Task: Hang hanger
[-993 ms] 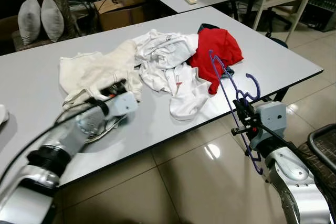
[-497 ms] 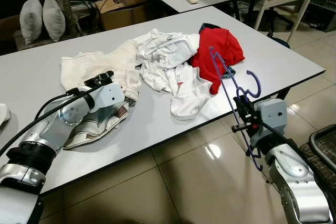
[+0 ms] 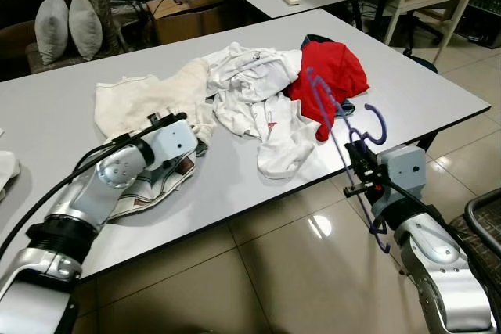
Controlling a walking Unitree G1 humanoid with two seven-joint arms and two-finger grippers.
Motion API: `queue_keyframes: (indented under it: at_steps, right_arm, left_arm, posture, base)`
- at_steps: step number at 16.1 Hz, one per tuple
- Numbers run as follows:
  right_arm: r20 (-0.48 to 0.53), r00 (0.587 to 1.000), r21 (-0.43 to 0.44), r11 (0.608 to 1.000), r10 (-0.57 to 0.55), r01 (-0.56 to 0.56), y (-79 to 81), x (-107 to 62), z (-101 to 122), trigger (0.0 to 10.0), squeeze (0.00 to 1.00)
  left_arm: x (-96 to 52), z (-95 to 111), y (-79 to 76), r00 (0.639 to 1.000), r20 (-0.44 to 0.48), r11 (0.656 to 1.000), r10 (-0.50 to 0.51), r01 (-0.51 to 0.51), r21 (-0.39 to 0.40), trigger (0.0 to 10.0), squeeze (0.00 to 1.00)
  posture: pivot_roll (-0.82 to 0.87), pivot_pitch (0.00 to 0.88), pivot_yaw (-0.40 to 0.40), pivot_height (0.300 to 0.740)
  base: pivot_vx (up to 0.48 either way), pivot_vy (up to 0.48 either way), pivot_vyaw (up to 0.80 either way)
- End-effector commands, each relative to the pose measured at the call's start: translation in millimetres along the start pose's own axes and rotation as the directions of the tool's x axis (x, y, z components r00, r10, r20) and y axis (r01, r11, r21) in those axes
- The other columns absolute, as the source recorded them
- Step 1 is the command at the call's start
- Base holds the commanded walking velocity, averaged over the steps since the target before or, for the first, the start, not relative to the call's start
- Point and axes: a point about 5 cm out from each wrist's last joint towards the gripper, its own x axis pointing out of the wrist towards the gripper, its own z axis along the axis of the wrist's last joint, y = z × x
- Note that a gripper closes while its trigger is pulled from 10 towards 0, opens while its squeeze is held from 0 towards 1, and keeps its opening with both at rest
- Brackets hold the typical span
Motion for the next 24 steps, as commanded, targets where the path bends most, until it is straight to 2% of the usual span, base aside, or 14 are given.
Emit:
queue_keyframes:
  at_steps: [1, 4, 6, 10, 12, 13, 16, 18, 19, 20, 21, 22, 23, 24]
  right_arm:
    - [0.027, 0.999, 0.014, 1.0, 0.024, -0.024, 1.4, -1.9, 4.4, 10.0, 0.0]
    - [0.05, 0.98, 0.045, 0.98, 0.191, -0.193, 14.1, -12.3, 10.5, 10.0, 0.0]
    - [0.058, 0.951, 0.057, 0.95, 0.304, -0.307, 24.7, -21.0, 10.9, 10.0, 0.0]
    - [0.054, 0.877, 0.148, 0.865, 0.477, -0.48, 43.2, -32.4, 12.0, 10.0, 0.0]
    - [0.034, 0.868, 0.161, 0.854, 0.495, -0.494, 44.8, -27.1, 7.8, 10.0, 0.0]
    - [0.02, 0.882, 0.146, 0.871, 0.471, -0.468, 41.7, -17.3, 6.1, 10.0, 0.0]
    - [0.051, 0.899, 0.155, 0.886, 0.435, -0.437, 36.3, 10.2, 15.1, 10.0, 0.0]
    - [0.1, 0.866, 0.173, 0.848, 0.49, -0.5, 41.1, 21.8, 25.3, 10.0, 0.0]
    - [0.121, 0.797, 0.159, 0.781, 0.592, -0.604, 51.5, 27.2, 33.0, 10.0, 0.0]
    - [0.119, 0.769, 0.147, 0.755, 0.627, -0.639, 54.8, 27.7, 35.1, 10.0, 0.0]
    - [0.115, 0.764, 0.142, 0.751, 0.635, -0.645, 55.3, 28.0, 35.3, 10.0, 0.0]
    - [0.109, 0.753, 0.138, 0.74, 0.649, -0.658, 56.2, 27.5, 35.7, 10.0, 0.0]
    - [0.1, 0.743, 0.138, 0.73, 0.662, -0.67, 56.7, 25.2, 34.9, 10.0, 0.0]
    - [0.094, 0.737, 0.14, 0.724, 0.669, -0.675, 56.5, 23.7, 34.2, 10.0, 0.0]
  left_arm:
    - [1.2, 4.2, 10.5, 1.0, 0.016, 1.0, 0.017, -0.017, -0.003, 0.0, 0.0]
    - [8.5, 10.9, 13.7, 0.998, 0.057, 0.99, 0.02, -0.012, -0.143, 0.0, 0.0]
    - [13.8, 17.7, 22.9, 0.995, 0.082, 0.966, 0.06, -0.038, -0.254, 0.0, 0.0]
    - [16.4, 29.2, 67.0, 0.977, 0.102, 0.913, 0.186, -0.133, -0.386, 0.0, 0.0]
    - [12.3, 40.1, 87.4, 0.967, 0.147, 0.914, 0.206, -0.136, -0.383, 0.0, 0.0]
    - [8.1, 47.5, 94.8, 0.964, 0.19, 0.926, 0.185, -0.106, -0.363, 0.0, 0.0]
    - [-2.7, 59.2, 102.4, 0.968, 0.241, 0.959, 0.073, -0.002, -0.282, 0.0, 0.0]
    - [-5.5, 67.1, 97.9, 0.964, 0.267, 0.963, -0.002, 0.074, -0.26, 0.0, 0.0]
    - [-0.6, 65.2, 88.2, 0.973, 0.231, 0.963, 0.006, 0.057, -0.265, 0.0, 0.0]
    - [2.6, 59.1, 87.3, 0.982, 0.179, 0.962, 0.057, -0.006, -0.273, 0.0, 0.0]
    - [3.2, 56.5, 87.7, 0.985, 0.153, 0.966, 0.079, -0.037, -0.257, 0.0, 0.0]
    - [2.9, 50.4, 92.2, 0.982, 0.1, 0.961, 0.158, -0.129, -0.245, 0.0, 0.0]
    - [-0.8, 43.7, 100.8, 0.969, 0.049, 0.941, 0.244, -0.224, -0.255, 0.0, 0.0]
    - [-4.1, 41.4, 105.5, 0.961, 0.028, 0.93, 0.274, -0.258, -0.262, 0.0, 0.0]
  posture:
    - [-0.2, 0.0, 0.111, 0.74]
    - [-0.21, 0.0, 0.128, 0.74]
    - [-0.22, 0.0, 0.139, 0.74]
    - [-0.21, 0.0, 0.149, 0.74]
    - [-0.21, 0.0, 0.147, 0.74]
    - [-0.21, 0.0, 0.142, 0.74]
    - [-0.18, 0.0, 0.115, 0.74]
    - [-0.16, 0.0, 0.092, 0.74]
    - [-0.15, 0.0, 0.083, 0.74]
    - [-0.15, 0.0, 0.077, 0.74]
    - [-0.14, 0.0, 0.073, 0.74]
    - [-0.14, 0.0, 0.062, 0.74]
    - [-0.14, 0.0, 0.062, 0.74]
    - [-0.13, 0.0, 0.052, 0.74]
  base:
    - [0.0, 0.0, 0.0]
    - [0.0, 0.0, 0.0]
    - [0.0, 0.0, 0.0]
    - [0.0, 0.0, 0.0]
    - [0.0, 0.0, 0.0]
    - [0.0, 0.0, 0.0]
    - [0.0, 0.0, 0.0]
    - [0.0, 0.0, 0.0]
    - [0.0, 0.0, 0.0]
    - [0.0, 0.0, 0.0]
    - [0.0, 0.0, 0.0]
    - [0.0, 0.0, 0.0]
    - [0.0, 0.0, 0.0]
    - [0.0, 0.0, 0.0]
